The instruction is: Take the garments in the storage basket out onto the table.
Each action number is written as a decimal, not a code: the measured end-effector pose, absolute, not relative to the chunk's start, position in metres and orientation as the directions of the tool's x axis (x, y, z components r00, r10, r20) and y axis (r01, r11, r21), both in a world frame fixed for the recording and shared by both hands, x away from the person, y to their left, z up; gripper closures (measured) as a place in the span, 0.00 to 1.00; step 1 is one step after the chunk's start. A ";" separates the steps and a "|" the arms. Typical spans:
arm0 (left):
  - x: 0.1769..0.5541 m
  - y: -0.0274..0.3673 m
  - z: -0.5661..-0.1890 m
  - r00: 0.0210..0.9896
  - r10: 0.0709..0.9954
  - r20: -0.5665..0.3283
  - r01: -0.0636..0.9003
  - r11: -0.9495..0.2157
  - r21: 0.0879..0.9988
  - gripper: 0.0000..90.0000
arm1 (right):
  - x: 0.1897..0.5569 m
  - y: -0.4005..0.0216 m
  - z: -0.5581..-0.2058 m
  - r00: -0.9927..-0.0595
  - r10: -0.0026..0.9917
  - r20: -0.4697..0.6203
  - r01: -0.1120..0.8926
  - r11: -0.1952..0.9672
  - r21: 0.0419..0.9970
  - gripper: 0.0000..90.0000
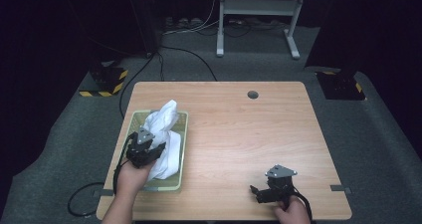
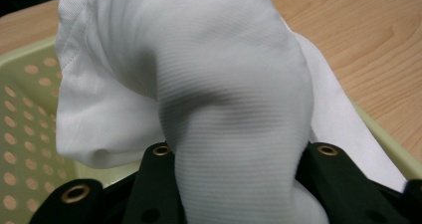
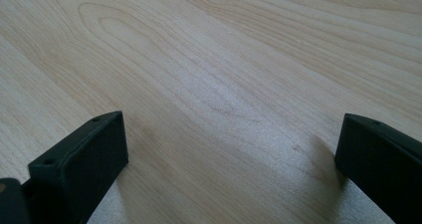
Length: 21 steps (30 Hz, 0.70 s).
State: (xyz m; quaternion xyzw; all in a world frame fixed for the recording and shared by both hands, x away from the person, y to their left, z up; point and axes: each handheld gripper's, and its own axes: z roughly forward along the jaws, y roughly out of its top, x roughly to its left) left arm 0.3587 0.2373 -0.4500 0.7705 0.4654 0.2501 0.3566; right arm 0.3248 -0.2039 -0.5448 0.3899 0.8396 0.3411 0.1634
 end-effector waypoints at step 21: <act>0.337 0.241 -0.428 0.403 0.911 0.087 0.371 -0.249 0.895 0.71 | 0.325 -0.204 -0.545 -0.643 0.766 -0.008 0.543 0.463 0.700 0.00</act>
